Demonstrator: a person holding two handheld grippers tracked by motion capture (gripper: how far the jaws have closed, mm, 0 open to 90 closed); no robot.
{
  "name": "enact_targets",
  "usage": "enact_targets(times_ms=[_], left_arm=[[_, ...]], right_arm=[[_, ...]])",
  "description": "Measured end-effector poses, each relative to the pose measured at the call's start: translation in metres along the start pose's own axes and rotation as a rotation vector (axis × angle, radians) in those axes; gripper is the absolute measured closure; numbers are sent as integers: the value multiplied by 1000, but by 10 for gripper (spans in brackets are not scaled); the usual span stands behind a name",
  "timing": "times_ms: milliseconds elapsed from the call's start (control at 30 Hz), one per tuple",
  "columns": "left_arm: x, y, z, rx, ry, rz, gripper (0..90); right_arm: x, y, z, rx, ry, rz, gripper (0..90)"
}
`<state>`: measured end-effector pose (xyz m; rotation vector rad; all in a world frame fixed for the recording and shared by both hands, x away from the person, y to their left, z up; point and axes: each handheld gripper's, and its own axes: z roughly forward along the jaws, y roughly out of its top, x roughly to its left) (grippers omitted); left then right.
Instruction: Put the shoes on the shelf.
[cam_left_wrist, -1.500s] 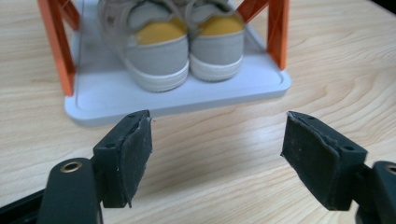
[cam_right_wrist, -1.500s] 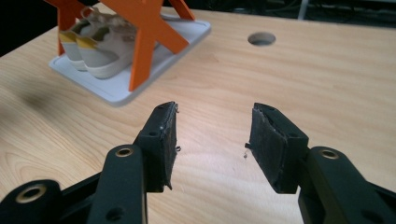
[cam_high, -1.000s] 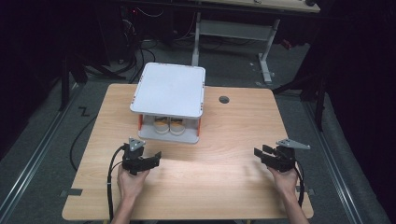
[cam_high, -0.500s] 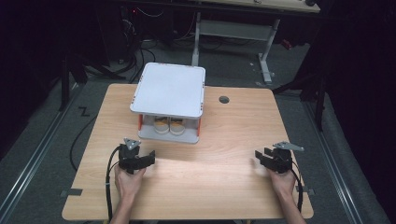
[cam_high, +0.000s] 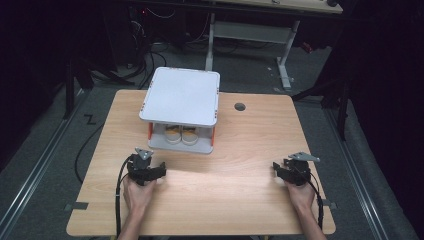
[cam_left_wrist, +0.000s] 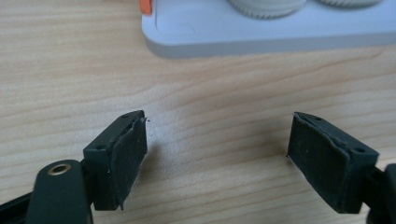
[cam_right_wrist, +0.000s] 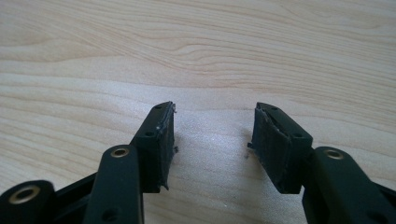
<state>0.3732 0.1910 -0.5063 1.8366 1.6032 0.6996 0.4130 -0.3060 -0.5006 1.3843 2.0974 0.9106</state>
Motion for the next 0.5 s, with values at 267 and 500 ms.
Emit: enact_targets(times_ms=[267,500], left_arm=[[0,-1,-1,-3,1,-7,193],[0,-1,-1,-3,0,-8,194]], right_arm=[[1,0,0,5,-3,-1,434],[1,0,0,4,-5,1,433]])
